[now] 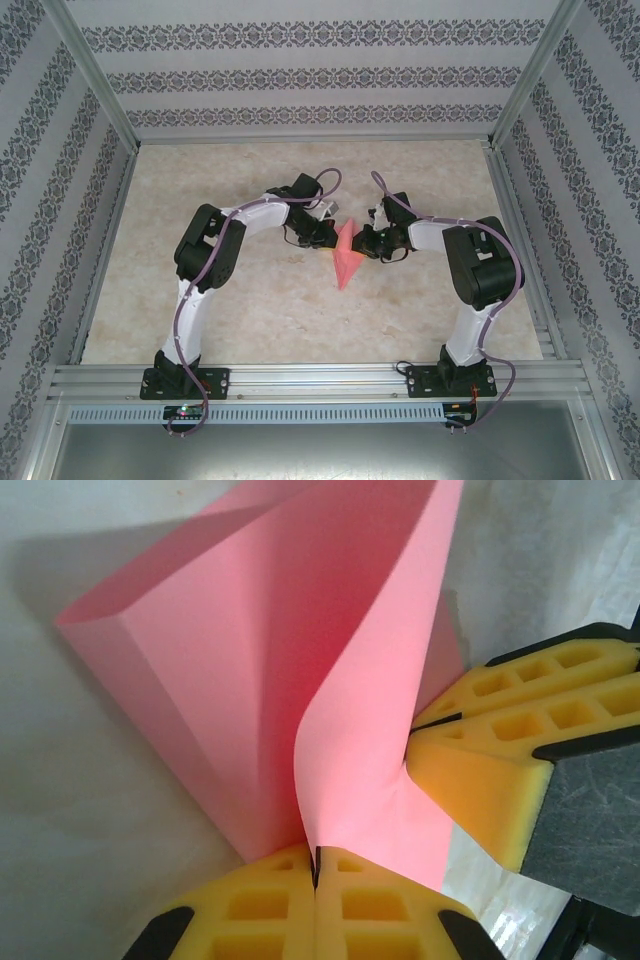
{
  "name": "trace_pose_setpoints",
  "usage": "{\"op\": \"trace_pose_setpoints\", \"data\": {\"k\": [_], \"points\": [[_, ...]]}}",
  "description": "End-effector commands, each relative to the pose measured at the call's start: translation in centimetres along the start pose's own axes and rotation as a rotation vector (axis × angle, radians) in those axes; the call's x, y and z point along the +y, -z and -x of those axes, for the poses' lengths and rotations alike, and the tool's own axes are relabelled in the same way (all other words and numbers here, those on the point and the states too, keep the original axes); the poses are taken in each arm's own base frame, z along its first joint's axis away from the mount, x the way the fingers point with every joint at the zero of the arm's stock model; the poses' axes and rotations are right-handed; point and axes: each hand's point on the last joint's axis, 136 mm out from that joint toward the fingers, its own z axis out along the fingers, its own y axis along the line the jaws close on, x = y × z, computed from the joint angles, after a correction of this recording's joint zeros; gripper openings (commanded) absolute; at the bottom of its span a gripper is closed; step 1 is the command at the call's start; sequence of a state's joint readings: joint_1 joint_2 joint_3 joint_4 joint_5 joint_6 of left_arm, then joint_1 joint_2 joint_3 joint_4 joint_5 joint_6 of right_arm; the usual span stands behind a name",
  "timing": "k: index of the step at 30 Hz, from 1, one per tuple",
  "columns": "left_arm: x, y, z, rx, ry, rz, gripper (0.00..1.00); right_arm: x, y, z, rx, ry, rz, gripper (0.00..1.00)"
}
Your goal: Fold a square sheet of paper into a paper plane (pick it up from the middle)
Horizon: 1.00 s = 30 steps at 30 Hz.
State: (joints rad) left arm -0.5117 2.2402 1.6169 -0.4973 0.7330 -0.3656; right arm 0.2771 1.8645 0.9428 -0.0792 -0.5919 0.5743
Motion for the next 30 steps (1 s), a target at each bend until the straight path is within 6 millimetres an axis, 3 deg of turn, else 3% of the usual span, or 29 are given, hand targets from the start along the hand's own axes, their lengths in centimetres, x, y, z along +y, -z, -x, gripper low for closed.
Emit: {"op": "trace_pose_setpoints", "data": {"k": [1,14,25,30], "points": [[0.1,-1.1,-0.7,0.049,-0.016,-0.002,0.05,-1.2,-0.4,-1.2,0.036,0.003,-0.053,0.12],[1.5,-1.9,-1.5,0.083,-0.019,0.033,0.05,-0.5,-0.3,-1.2,0.040,0.024,-0.056,0.10],[3.4,-2.6,-2.4,0.117,-0.016,0.098,0.06,3.1,1.6,-0.1,-0.024,0.071,0.037,0.10],[3.4,-2.5,-2.5,0.120,-0.020,0.100,0.06,2.9,0.9,0.2,-0.012,0.066,0.033,0.10]]}}
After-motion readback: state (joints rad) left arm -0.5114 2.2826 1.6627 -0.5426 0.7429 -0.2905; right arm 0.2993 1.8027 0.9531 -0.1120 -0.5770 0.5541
